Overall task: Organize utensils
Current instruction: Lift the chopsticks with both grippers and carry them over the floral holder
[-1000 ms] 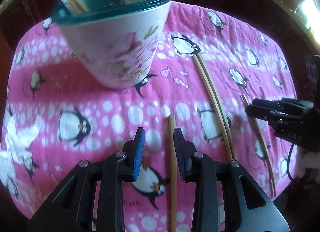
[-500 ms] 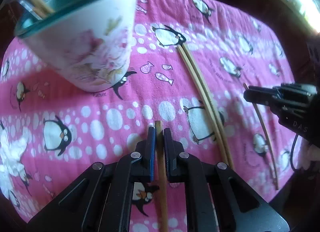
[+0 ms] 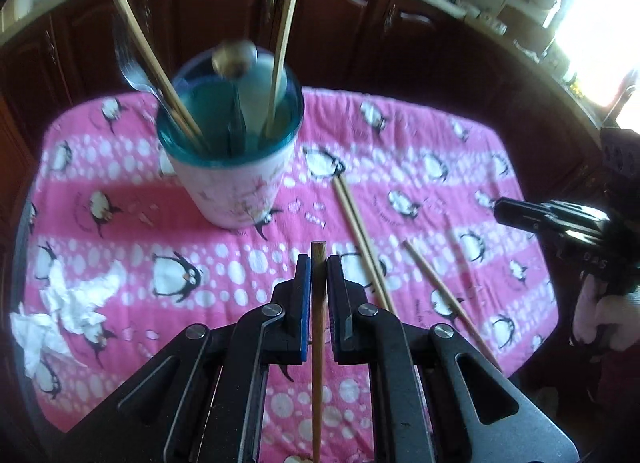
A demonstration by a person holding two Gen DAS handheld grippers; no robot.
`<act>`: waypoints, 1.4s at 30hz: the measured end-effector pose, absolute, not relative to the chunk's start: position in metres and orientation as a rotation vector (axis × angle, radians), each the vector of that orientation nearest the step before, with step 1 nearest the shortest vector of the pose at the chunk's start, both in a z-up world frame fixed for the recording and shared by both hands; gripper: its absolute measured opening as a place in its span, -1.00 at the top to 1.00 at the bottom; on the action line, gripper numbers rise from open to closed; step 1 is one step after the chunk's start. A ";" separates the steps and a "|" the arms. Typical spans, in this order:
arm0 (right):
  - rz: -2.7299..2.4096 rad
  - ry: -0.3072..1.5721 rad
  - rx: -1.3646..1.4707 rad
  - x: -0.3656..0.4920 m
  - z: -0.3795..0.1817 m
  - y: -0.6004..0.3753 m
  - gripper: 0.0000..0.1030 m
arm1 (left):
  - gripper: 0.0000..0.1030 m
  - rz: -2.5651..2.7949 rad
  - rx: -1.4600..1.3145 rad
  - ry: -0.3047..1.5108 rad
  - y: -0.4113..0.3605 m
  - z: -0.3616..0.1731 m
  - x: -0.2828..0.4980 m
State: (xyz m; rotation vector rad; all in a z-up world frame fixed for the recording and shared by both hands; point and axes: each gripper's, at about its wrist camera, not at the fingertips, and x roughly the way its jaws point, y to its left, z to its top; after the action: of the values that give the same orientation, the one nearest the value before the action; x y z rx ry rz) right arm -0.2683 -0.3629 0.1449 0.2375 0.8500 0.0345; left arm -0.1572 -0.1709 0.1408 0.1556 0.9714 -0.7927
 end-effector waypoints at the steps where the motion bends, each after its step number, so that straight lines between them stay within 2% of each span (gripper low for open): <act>1: 0.029 0.856 0.233 -0.268 0.145 -0.362 0.89 | 0.87 -0.792 0.152 0.962 -0.168 0.145 -0.158; 4: 0.024 0.907 0.236 -0.258 0.130 -0.363 0.84 | 0.87 -0.792 0.135 0.943 -0.162 0.154 -0.163; 7: -0.012 1.008 0.180 -0.242 0.097 -0.358 0.52 | 0.87 -0.794 0.124 0.932 -0.158 0.160 -0.167; 12: -0.052 1.134 0.165 -0.211 0.038 -0.356 0.52 | 0.87 -0.791 0.109 0.914 -0.147 0.173 -0.171; 14: -0.063 1.142 0.183 -0.205 0.025 -0.358 0.65 | 0.87 -0.785 0.104 0.906 -0.144 0.177 -0.172; 15: -0.065 1.123 0.170 -0.205 0.027 -0.358 0.82 | 0.87 -0.783 0.102 0.901 -0.142 0.179 -0.172; 16: -0.060 1.128 0.174 -0.206 0.029 -0.359 0.91 | 0.87 -0.779 0.098 0.894 -0.138 0.183 -0.172; 31: 0.068 0.746 0.256 -0.279 0.190 -0.358 0.91 | 0.88 -0.747 0.020 0.772 -0.104 0.243 -0.159; 42: 0.125 0.573 0.211 -0.247 0.280 -0.333 0.91 | 0.88 -0.709 -0.020 0.678 -0.100 0.295 -0.131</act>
State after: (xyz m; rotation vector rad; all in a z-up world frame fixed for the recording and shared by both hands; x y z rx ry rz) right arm -0.2475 -0.3334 0.2798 0.2112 0.5726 0.1253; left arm -0.1313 -0.1002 0.2951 -0.0198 0.6780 -0.7092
